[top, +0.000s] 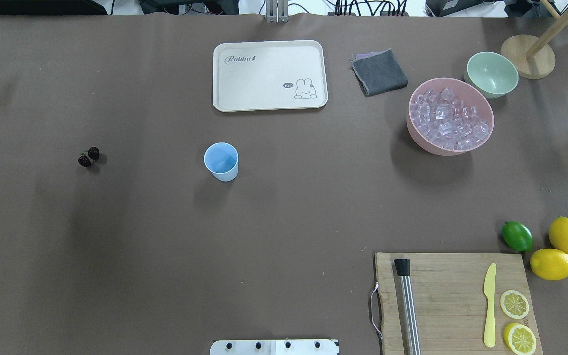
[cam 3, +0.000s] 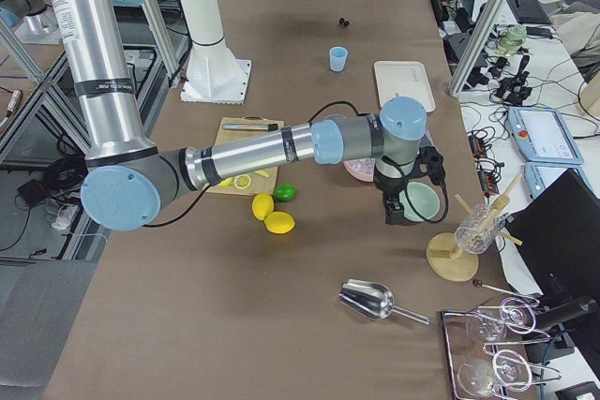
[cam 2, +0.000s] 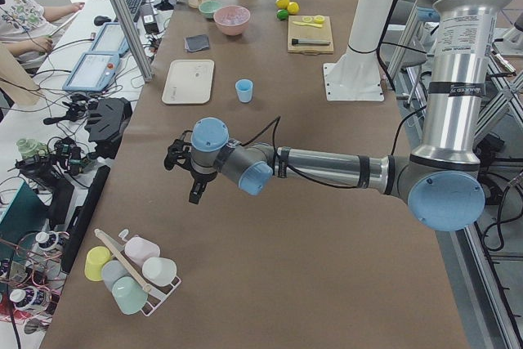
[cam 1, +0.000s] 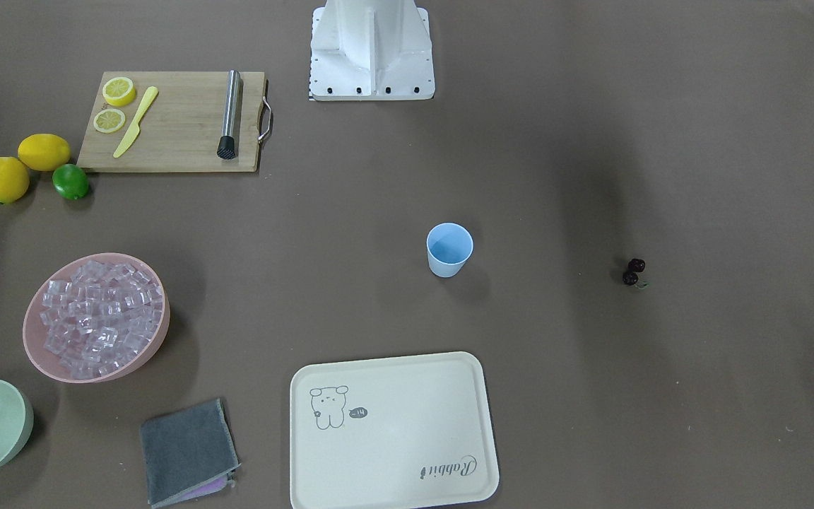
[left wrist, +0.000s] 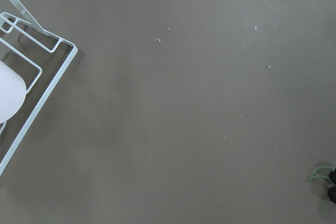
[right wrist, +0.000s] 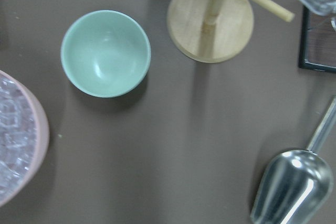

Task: Put ice and cherries in cup
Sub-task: 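Move the right gripper over the pink bowl of ice cubes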

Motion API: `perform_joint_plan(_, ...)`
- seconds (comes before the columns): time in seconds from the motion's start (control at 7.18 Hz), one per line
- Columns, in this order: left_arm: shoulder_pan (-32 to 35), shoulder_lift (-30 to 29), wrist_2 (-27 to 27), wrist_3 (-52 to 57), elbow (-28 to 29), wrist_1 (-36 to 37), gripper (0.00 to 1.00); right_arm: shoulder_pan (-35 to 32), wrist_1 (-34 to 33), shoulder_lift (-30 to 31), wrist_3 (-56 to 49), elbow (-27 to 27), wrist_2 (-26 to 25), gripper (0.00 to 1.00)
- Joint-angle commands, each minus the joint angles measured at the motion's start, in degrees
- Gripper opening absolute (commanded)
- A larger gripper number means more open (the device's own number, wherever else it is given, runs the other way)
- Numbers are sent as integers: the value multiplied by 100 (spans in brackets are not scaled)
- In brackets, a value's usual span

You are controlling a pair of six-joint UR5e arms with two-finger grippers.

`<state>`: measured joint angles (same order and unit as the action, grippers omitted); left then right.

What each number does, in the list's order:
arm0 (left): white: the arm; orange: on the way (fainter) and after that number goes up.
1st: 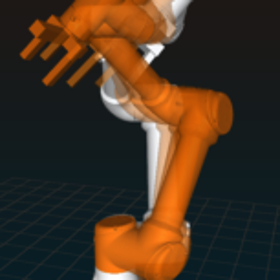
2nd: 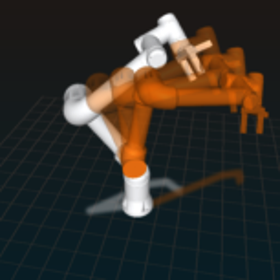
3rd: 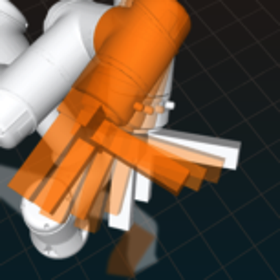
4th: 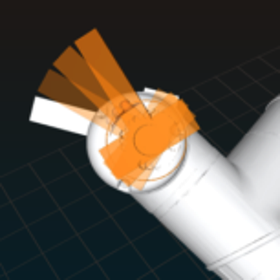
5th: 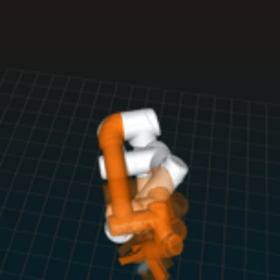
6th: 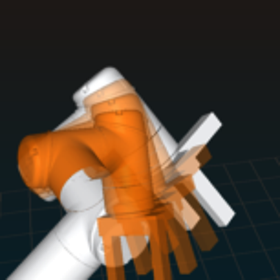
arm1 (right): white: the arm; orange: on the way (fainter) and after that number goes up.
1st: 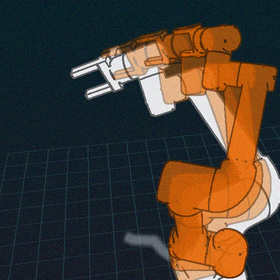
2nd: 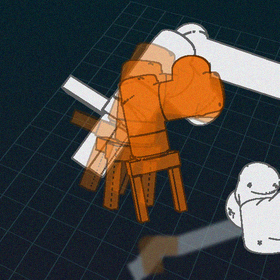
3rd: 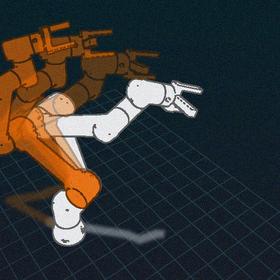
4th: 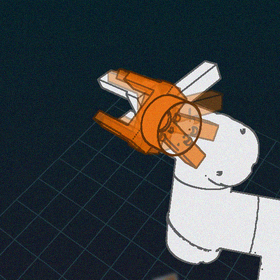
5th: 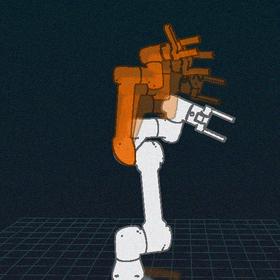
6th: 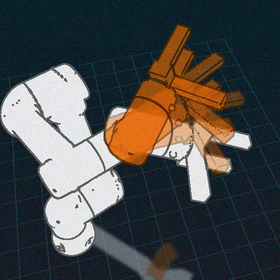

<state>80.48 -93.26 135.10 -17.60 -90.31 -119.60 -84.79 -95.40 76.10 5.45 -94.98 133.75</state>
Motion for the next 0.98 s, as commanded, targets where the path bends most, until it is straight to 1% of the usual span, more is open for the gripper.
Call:
perform_joint_plan(0.0,3,-17,-10,3,-47,-11,98,1092,30,-733,1454,-82,-24,99)
perform_joint_plan(0.14,3,-26,-10,-6,-144,-2,98,1322,39,-806,1538,-152,-16,99)
perform_joint_plan(0.28,3,-34,-10,-6,-179,-2,98,1612,326,-737,1538,-126,-42,99)
perform_joint_plan(0.42,-6,-52,-19,2,-171,-2,98,1858,868,-693,1538,152,-129,99)
perform_joint_plan(0.56,-6,-61,-19,2,-171,-2,98,2122,1579,-771,1556,669,-269,98)
perform_joint_plan(0.7,-6,-78,-19,2,-154,-2,98,2194,2099,-763,1660,987,-332,98)
perform_joint_plan(0.84,-14,-70,-10,2,-145,-2,98,2430,2244,-772,2009,1060,-402,98)
